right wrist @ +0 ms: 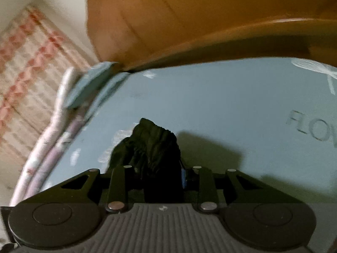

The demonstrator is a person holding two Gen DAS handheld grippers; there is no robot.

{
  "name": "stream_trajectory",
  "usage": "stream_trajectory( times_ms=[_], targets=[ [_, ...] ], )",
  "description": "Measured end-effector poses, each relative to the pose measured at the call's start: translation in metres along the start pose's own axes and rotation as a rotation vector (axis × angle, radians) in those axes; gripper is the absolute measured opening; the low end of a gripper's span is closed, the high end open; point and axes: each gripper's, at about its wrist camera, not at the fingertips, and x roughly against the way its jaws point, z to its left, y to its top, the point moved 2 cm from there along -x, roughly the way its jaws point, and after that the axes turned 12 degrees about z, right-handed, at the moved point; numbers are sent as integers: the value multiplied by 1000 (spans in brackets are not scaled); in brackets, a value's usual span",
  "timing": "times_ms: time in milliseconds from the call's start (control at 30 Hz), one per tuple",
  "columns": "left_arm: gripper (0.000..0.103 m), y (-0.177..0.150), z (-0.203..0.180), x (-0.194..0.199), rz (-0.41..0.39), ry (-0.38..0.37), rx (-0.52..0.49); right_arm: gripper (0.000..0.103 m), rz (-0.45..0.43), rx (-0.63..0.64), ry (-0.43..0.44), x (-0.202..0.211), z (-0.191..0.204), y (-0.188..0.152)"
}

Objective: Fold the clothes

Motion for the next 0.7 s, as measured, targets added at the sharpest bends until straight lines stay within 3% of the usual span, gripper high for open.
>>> stream_trajectory(
  times_ms=[200,300,367,467,567,700],
  targets=[
    [31,1,-13,12,-6,47,-62,47,-31,-33,-88,7,-8,-4],
    [37,-2,-28,24,-32,46,-140,52,-88,32,-155,31,10,-6],
    [37,-4,-42,28,-38,43,-205,57,-108,100,-156,49,28,-9],
    [38,-11,-62,23,-23,40,-301,61,-59,202,-102,51,58,-16],
    [38,-24,-75,14,10,43,-372,61,54,316,-71,27,79,-33],
    [38,-46,-72,3,69,87,-395,61,149,430,-220,-8,81,-52]
  ],
)
